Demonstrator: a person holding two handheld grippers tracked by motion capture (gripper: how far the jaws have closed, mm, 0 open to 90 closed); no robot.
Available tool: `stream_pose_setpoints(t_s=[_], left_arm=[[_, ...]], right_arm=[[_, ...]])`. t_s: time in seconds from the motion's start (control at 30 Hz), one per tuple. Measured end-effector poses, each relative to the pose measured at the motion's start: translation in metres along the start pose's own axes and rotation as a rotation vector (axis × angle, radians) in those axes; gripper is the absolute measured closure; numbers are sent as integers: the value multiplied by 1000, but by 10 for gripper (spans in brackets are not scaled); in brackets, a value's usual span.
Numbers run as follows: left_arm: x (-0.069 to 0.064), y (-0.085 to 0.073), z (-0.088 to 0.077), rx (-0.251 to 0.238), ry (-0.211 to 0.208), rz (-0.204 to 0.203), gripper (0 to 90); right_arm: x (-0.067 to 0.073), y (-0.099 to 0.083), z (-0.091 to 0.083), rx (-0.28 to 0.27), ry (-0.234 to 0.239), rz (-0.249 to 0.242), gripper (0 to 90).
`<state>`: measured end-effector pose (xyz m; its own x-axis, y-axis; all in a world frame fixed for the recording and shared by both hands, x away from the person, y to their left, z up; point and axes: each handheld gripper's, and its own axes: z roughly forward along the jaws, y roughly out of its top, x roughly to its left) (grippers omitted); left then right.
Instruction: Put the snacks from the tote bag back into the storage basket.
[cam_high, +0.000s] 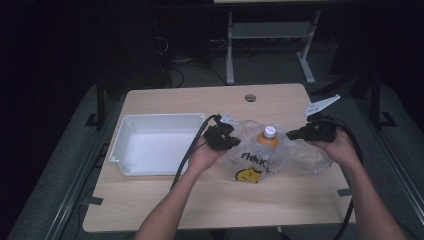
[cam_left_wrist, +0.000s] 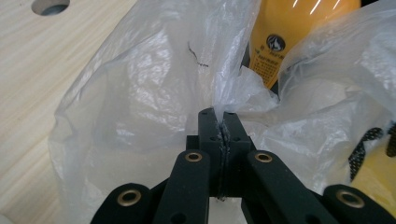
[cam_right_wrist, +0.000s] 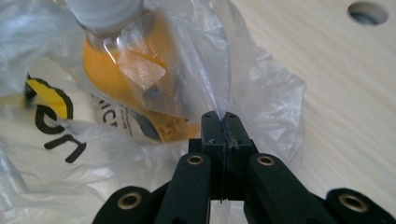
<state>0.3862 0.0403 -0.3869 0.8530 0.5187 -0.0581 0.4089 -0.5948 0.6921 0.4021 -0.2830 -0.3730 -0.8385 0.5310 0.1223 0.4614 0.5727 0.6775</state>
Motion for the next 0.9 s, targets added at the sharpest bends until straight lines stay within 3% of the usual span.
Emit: stream_pose_setpoints(t_s=[0.1, 0.5, 0.6, 0.7, 0.73, 0.9], left_arm=[[-3, -3, 5, 9, 14, -23, 895], [-12, -14, 23, 27, 43, -17, 895], [-13, -20, 31, 44, 49, -16, 895], [-13, -23, 34, 49, 46, -26, 894], [-13, -26, 37, 54, 49, -31, 894], [-13, -30, 41, 61, 56, -28, 894]], right_arm=[[1, -4, 4, -1, -5, -5, 891], [1, -26, 22, 18, 8, 50, 889], [1, -33, 31, 52, 13, 66, 888], [1, -37, 34, 49, 9, 67, 888], [1, -42, 39, 64, 17, 91, 889], [1, -46, 45, 68, 13, 88, 889]])
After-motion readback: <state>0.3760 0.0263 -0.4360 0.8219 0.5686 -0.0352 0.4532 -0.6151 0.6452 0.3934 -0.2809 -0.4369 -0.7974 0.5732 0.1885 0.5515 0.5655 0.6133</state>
